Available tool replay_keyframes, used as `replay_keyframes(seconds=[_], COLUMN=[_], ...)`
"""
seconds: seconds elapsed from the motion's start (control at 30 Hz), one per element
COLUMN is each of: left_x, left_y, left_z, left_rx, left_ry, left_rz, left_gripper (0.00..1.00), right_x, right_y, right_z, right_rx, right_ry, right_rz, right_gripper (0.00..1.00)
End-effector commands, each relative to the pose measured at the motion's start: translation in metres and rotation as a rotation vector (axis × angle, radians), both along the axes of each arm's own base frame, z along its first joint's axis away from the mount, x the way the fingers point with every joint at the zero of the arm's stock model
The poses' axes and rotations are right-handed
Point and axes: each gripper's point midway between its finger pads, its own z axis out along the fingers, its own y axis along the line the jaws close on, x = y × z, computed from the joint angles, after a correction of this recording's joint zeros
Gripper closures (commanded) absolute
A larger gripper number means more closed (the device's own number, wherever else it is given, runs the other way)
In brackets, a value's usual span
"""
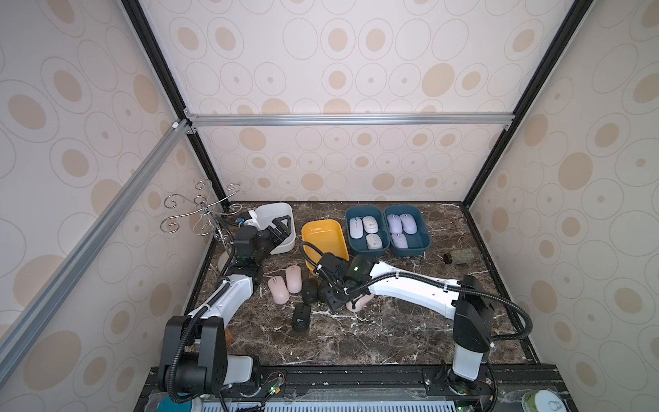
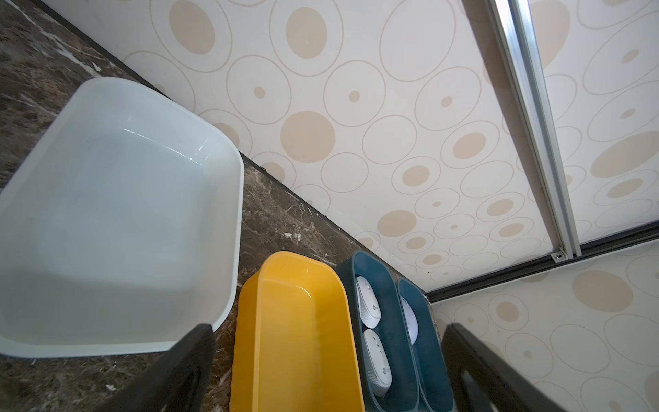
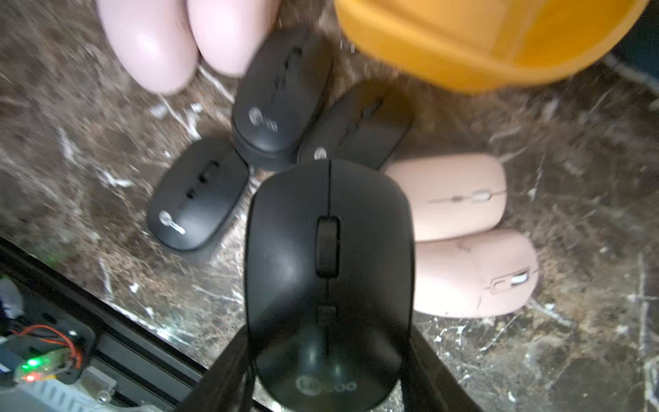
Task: Place the mice by color into the storage box
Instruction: Pick up the mouse from the center of the board, then place the mouse in the storage box.
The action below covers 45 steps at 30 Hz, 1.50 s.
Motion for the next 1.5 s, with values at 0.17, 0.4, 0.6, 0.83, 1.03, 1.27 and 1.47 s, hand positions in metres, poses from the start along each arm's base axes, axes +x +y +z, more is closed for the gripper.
replay_keyframes(seconds=[0.17,0.4,0.6,0.83,1.03,1.27,1.47], left_x=[0.004,0.003,0.004,0.006,0.006,0.007,0.007], left_y=[-0.004,-0.006,-0.006,-0.008,-0.008,-0.007,-0.008], left_z=[0.006,0.008,0.005,-0.001,-0.003,-0.005,-0.005], left_rx=[-0.032,-0.04,-0.042,-0.04,-0.044,-0.037,-0.038], left_ry=[-0.023,-0.03,-0.022,-0.007,-0.002,0.003,0.002], left_rz=[-0.023,-0.031,-0.033,-0.039,-0.042,-0.036,-0.041], left_gripper=[0.0,0.0,0.0,0.0,0.0,0.0,0.0], right_x=[0.107,0.18,0.211,0.238,0.255,0.265,0.265], right_y=[0.013,0.027,0.049,0.062,0.061,0.062,0.067], right_z=[0.012,-0.018,-0.045,-0.077,-0.093,-0.105,-0.097], right_rx=[0.078,0.131,0.133,0.145,0.145,0.144,0.172], right_ry=[-0.126,-0.125,-0.128,-0.132,-0.17,-0.198,-0.192], right_rz=[-0.089,-0.161,-0.148,-0.146,-0.192,-0.221,-0.217], right_gripper=[0.45,0.45,0.45,0.45,0.43,0.32,0.26])
